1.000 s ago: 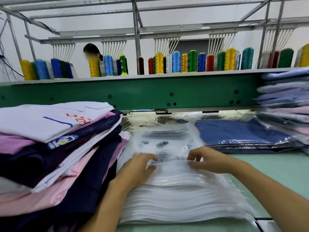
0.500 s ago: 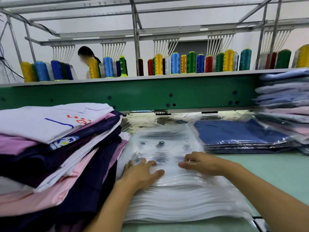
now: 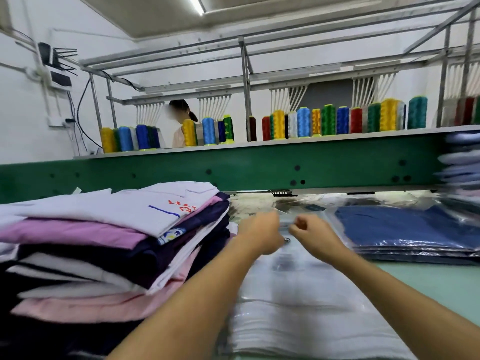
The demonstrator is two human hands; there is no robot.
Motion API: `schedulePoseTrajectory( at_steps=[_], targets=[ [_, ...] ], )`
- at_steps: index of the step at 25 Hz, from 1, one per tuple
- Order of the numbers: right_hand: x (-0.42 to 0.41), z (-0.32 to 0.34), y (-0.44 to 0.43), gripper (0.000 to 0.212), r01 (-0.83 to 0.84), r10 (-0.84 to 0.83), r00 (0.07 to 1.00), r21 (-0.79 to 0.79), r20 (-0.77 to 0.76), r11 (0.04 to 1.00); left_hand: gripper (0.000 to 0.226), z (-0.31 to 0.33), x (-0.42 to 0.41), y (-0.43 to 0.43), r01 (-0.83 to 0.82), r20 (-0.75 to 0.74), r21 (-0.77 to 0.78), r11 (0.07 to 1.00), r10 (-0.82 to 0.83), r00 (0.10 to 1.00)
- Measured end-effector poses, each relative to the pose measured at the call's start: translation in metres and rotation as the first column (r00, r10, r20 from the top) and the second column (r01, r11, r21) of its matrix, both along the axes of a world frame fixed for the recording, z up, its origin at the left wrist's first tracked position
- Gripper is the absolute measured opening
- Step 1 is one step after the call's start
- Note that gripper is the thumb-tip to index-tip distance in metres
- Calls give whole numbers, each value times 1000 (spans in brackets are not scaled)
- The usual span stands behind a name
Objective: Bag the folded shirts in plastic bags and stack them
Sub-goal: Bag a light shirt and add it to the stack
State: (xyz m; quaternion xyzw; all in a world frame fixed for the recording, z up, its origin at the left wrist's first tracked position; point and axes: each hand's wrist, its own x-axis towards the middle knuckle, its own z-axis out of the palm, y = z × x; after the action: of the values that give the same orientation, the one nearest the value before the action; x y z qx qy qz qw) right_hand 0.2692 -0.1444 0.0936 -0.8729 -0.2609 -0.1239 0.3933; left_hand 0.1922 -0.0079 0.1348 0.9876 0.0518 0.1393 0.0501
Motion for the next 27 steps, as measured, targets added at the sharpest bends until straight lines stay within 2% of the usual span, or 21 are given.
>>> schedulePoseTrajectory(
  at_steps=[2,4,6,8,10,12,15,18,20,22,23,25,27],
  targets=[
    [-21,21,30,27,-179,199,975,184,-96,967,40,42,-13,10,-90,66,191,977,79,995],
    [-44,41,63,21,-293,347,924,284,-160,913,33,77,-34,31,-224,59,296,928,217,974],
    [-65,59,97,10,-357,456,865,382,-211,853,25,109,-59,59,-331,-61,398,855,385,921],
    [-81,76,126,9,-375,546,788,481,-285,792,38,133,-81,85,-337,-274,457,823,491,827],
    [-93,86,149,9,-377,586,722,501,-368,779,71,144,-100,102,-296,-454,367,882,448,770],
    [-99,91,164,6,-359,551,725,455,-414,815,89,149,-113,116,-260,-543,194,946,324,775],
    [-101,96,174,10,-347,499,741,380,-450,858,104,152,-131,135,-251,-659,19,968,201,724],
    [-105,99,175,11,-344,500,721,378,-480,859,101,152,-143,144,-228,-662,24,973,187,726],
    [-108,102,175,12,-308,480,733,393,-483,866,81,151,-150,144,-161,-580,12,987,138,803],
    [-110,106,174,15,-258,453,753,420,-476,870,29,151,-154,152,-65,-313,-2,998,61,948],
    [-110,108,173,18,-237,439,758,424,-482,874,12,151,-158,158,-40,-135,52,998,47,990],
    [-116,112,175,32,-218,453,720,449,-525,867,13,149,-162,170,-65,167,160,985,38,985],
    [-120,119,186,44,-201,547,614,557,-569,806,13,144,-163,175,-62,392,183,981,-15,920]
  ],
)
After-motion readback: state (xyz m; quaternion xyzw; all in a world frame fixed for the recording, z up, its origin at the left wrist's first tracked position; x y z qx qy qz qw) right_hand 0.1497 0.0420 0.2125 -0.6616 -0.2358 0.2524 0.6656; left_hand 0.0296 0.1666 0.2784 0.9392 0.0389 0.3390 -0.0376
